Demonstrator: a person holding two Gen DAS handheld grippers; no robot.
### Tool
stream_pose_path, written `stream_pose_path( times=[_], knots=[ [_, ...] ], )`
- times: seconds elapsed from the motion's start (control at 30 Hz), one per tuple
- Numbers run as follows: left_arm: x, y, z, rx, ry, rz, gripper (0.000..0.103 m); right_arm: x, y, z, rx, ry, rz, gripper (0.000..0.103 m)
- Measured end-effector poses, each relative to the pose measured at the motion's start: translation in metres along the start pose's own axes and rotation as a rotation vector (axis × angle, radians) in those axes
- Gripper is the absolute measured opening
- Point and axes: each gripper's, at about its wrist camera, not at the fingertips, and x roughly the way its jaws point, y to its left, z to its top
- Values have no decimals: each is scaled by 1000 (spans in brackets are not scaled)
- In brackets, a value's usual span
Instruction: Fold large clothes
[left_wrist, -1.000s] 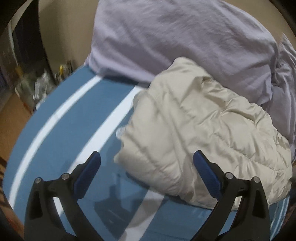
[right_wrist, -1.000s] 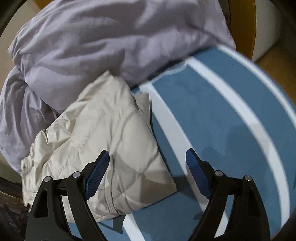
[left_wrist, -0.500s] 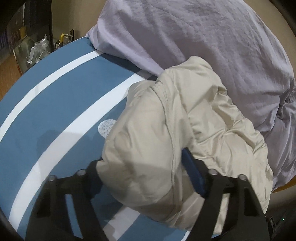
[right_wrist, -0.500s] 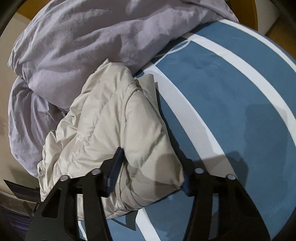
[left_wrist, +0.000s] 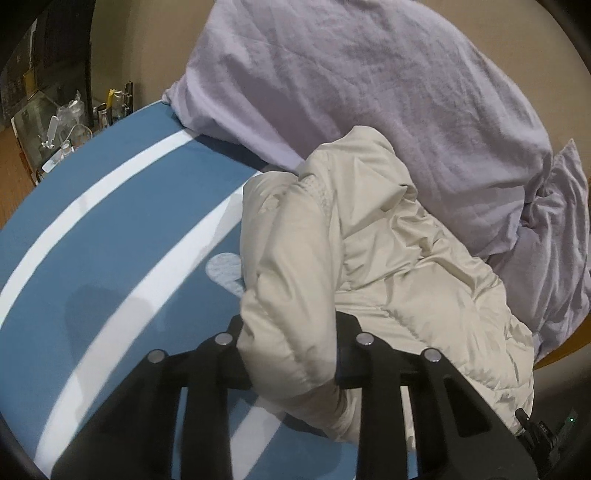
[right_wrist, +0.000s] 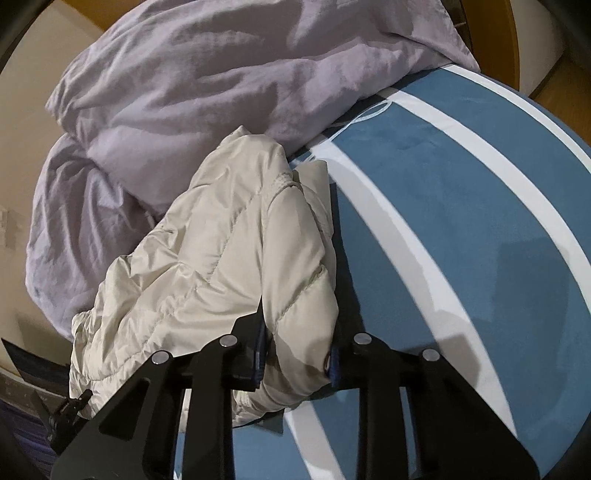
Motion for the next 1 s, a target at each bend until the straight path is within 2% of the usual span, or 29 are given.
stream_pose_path(
  times=[0.57, 0.7, 0.8, 0.9, 0.97, 1.0],
  knots=[
    [-86, 113, -56, -47, -12, 6, 28, -51, 11, -113, -31, 58, 59, 26],
    [-93, 130, -67, -41, 0, 14, 30, -58, 11, -130, -64, 71, 46, 28],
    [-94, 132, -72, -40, -1, 36, 35, -61, 14, -129, -82, 68, 1, 38],
    [-94, 131, -73, -54, -8, 68, 42, -70, 16, -124, -96, 28, -54, 48],
    [-94, 133, -74, -71, -7, 78, 56, -78, 16, -119, -104, -3, -74, 52],
    [-94, 134, -75, -80, -7, 83, 60, -80, 18, -117, -113, -15, -87, 52]
  ],
)
